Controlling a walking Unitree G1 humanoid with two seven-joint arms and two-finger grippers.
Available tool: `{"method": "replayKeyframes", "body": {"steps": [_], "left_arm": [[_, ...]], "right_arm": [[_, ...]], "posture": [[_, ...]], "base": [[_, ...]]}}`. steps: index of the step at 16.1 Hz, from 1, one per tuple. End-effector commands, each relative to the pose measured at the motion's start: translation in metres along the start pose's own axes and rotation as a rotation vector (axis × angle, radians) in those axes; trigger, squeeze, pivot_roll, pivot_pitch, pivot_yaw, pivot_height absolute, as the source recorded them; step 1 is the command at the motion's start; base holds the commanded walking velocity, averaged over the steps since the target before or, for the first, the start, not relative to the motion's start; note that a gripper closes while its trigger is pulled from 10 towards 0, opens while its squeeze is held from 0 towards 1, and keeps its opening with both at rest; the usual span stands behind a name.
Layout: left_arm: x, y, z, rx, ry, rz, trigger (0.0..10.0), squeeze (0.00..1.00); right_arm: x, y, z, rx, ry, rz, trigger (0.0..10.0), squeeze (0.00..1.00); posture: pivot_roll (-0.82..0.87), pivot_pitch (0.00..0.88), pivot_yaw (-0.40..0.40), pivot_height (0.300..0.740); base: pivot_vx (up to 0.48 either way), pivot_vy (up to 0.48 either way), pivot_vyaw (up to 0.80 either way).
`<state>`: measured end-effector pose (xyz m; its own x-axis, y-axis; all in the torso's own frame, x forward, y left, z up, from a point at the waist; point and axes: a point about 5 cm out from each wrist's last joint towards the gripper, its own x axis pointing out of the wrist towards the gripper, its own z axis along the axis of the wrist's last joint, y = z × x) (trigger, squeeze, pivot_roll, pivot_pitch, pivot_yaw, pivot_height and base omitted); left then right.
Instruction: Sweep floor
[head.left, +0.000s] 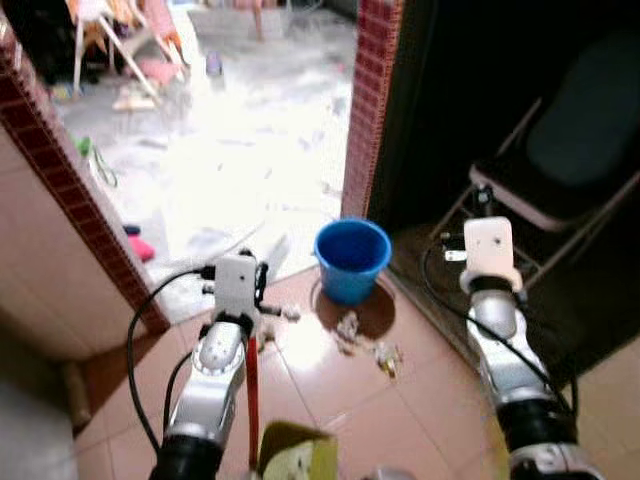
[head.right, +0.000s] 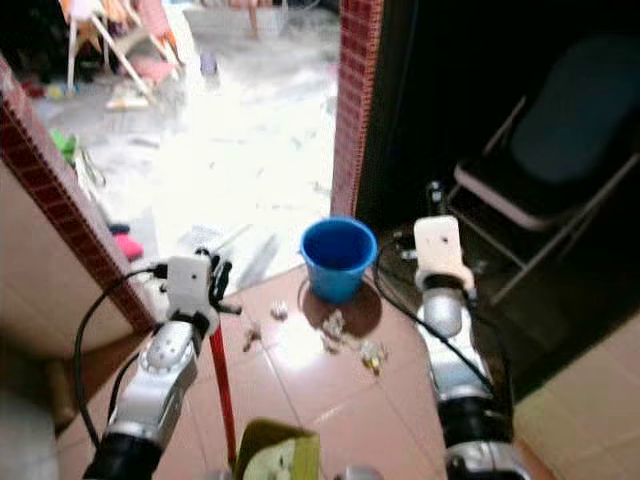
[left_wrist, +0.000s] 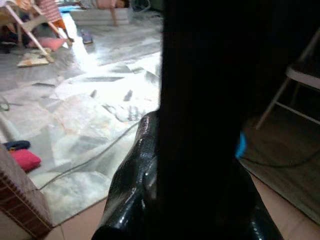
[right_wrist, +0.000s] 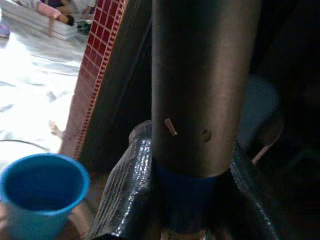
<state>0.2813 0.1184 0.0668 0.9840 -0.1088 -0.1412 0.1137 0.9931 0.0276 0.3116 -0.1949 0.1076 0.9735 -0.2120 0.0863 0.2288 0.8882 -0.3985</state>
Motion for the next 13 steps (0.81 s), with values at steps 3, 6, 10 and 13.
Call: {"method": "replayKeyframes", "body": {"steps": [3, 6, 10, 13], "left_arm": [[0.001, 0.010, 0.003, 0.010, 0.001, 0.045, 10.0, 0.00], [0.001, 0.010, 0.001, 0.030, 0.018, 0.057, 10.0, 0.00], [0.002, 0.013, -0.001, 0.037, 0.041, 0.081, 10.0, 0.00], [0.002, 0.011, -0.001, 0.036, 0.041, 0.069, 10.0, 0.00]], "right_arm": [[0.004, 0.008, 0.018, 0.030, -0.092, 0.036, 10.0, 0.00], [0.004, 0.020, 0.030, 0.103, -0.152, 0.130, 10.0, 0.00], [0.005, 0.021, 0.028, 0.101, -0.152, 0.135, 10.0, 0.00], [0.005, 0.025, 0.029, 0.122, -0.160, 0.168, 10.0, 0.00]], "posture": [[-0.05, 0.000, -0.011, 0.740], [-0.05, 0.000, -0.007, 0.740], [-0.05, 0.000, -0.006, 0.740], [-0.05, 0.000, -0.003, 0.740]], "base": [[0.480, 0.000, 0.00], [0.461, 0.000, 0.00], [0.389, -0.223, 0.00], [0.120, -0.400, 0.00]]}}
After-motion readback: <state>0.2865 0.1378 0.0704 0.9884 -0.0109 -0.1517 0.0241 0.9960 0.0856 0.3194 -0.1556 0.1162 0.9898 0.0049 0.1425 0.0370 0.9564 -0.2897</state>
